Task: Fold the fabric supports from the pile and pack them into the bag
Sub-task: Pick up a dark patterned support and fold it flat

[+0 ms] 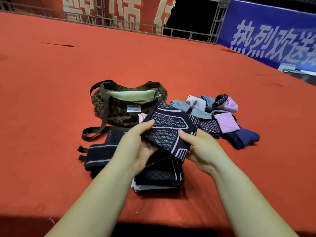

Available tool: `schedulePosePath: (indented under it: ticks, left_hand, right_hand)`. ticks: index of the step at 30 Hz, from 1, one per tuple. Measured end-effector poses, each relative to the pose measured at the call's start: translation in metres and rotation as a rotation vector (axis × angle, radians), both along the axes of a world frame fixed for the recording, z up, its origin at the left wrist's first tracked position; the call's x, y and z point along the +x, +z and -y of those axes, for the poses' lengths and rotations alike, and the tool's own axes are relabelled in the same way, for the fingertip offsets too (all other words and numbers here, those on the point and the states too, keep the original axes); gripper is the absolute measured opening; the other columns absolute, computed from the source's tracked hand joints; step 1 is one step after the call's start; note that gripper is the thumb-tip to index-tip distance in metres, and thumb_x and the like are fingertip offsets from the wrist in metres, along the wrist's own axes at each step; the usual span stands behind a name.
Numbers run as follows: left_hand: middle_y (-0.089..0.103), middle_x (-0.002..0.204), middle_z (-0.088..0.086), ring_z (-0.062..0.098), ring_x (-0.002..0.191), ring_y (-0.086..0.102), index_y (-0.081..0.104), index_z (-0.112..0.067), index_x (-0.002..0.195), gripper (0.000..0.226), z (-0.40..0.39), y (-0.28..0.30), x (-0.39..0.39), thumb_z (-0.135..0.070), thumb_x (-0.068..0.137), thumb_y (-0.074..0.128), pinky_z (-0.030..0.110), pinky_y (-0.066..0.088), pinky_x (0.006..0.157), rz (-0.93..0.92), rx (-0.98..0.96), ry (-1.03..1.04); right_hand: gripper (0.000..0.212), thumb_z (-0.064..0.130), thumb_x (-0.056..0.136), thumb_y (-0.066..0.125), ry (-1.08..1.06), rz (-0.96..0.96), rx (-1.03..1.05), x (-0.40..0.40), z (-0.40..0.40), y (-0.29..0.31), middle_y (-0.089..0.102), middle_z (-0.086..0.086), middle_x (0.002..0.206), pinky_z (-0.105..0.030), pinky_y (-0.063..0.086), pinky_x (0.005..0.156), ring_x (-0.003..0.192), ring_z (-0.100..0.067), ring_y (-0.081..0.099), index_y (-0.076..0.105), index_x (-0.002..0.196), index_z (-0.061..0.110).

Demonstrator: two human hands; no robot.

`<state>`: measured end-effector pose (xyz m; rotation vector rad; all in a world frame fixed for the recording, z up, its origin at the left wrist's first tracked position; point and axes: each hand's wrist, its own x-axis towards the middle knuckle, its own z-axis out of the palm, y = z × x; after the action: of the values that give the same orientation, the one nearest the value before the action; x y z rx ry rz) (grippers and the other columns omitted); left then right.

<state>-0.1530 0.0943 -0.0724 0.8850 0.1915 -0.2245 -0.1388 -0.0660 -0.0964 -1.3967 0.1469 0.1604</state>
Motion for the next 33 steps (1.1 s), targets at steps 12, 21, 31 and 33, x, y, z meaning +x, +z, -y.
schedulePosePath:
  ticks: [12, 21, 31, 33]
  left_hand:
    - [0.046, 0.052, 0.004, 0.025, 0.057, 0.046, 0.043, -0.012, 0.057, 0.044, -0.033, -0.043, 0.007, -0.041, 0.083, 0.064, 0.032, 0.035, 0.057, 0.217, 1.344, -0.006]
    - [0.056, 0.068, -0.004, 0.024, 0.080, 0.056, 0.046, -0.017, 0.069, 0.035, -0.031, -0.062, 0.006, -0.043, 0.081, 0.067, 0.032, 0.034, 0.065, 0.139, 1.453, 0.041]
    - [0.065, 0.114, 0.007, 0.029, 0.107, 0.061, 0.064, -0.011, 0.114, 0.046, -0.031, -0.046, -0.005, -0.037, 0.080, 0.046, 0.041, 0.050, 0.090, 1.013, 1.827, 0.030]
    - [0.050, 0.139, 0.012, 0.025, 0.130, 0.047, 0.052, -0.008, 0.132, 0.053, -0.026, -0.043, -0.006, -0.036, 0.090, 0.038, 0.037, 0.039, 0.105, 1.021, 1.946, -0.204]
  right_hand:
    - [0.018, 0.030, 0.083, 0.069, -0.108, 0.210, -0.966, -0.018, -0.011, -0.014, 0.062, 0.010, 0.081, -0.018, 0.033, 0.060, 0.076, -0.009, 0.056, 0.059, 0.095, 0.021]
    - [0.044, 0.044, 0.080, 0.067, -0.124, 0.135, -1.102, -0.021, -0.015, -0.034, 0.069, -0.001, 0.095, -0.032, 0.047, 0.073, 0.092, -0.022, 0.063, 0.051, 0.114, 0.021]
    - [0.049, 0.046, 0.082, 0.048, 0.135, 0.817, -1.293, -0.022, -0.004, -0.037, 0.059, -0.002, 0.121, -0.042, 0.046, 0.097, 0.112, -0.026, 0.056, 0.060, 0.122, 0.020]
    - [0.063, 0.055, 0.083, 0.033, 0.284, 0.752, -1.352, -0.020, -0.002, -0.038, 0.047, -0.004, 0.142, -0.039, 0.029, 0.112, 0.132, -0.024, 0.043, 0.052, 0.134, 0.022]
